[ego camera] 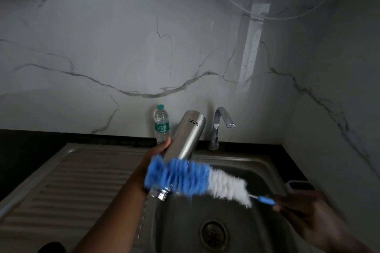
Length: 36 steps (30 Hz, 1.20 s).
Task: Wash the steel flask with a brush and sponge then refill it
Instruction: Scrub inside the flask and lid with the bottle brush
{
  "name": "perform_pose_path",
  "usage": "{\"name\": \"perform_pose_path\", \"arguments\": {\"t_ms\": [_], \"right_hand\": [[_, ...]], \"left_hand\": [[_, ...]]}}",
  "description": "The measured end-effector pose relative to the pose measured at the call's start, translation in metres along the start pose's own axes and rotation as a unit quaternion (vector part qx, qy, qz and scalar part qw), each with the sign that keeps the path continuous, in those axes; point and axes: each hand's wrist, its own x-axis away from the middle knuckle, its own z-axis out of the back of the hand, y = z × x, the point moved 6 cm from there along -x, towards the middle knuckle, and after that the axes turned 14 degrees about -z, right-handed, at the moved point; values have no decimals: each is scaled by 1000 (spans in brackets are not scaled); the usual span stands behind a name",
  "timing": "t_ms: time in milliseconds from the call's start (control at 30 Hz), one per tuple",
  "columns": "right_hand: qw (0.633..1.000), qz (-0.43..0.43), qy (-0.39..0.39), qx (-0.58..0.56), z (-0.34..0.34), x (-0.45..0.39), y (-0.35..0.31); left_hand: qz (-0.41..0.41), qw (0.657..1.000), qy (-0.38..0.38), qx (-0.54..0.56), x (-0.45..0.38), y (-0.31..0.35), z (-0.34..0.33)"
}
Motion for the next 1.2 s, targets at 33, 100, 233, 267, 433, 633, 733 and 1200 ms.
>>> {"name": "perform_pose_path", "arguments": {"t_ms": [33, 100, 233, 267, 433, 633, 733, 1200], "right_hand": [[1000, -15, 5, -25, 1, 0, 3], [994, -32, 63, -83, 2, 0, 15], [1000, 1, 28, 2, 0, -1, 4], [999, 16, 24, 36, -3, 1, 1], [995, -62, 60, -52, 2, 3, 28], [1000, 1, 11, 1, 0, 2, -6], [999, -27, 36, -23, 2, -1, 2], [996, -62, 64, -7, 7, -4, 14]], "left_hand": [[12, 1000, -8, 3, 2, -1, 0], [51, 994, -73, 56, 9, -3, -12], [33, 996, -70, 50, 5, -4, -12], [11, 999, -41, 27, 5, -2, -9], [31, 997, -57, 31, 1, -4, -1], [-27, 1000, -12, -6, -2, 5, -2], [16, 999, -42, 8, 0, -2, -5], [57, 997, -50, 31, 4, -12, -3]]}}
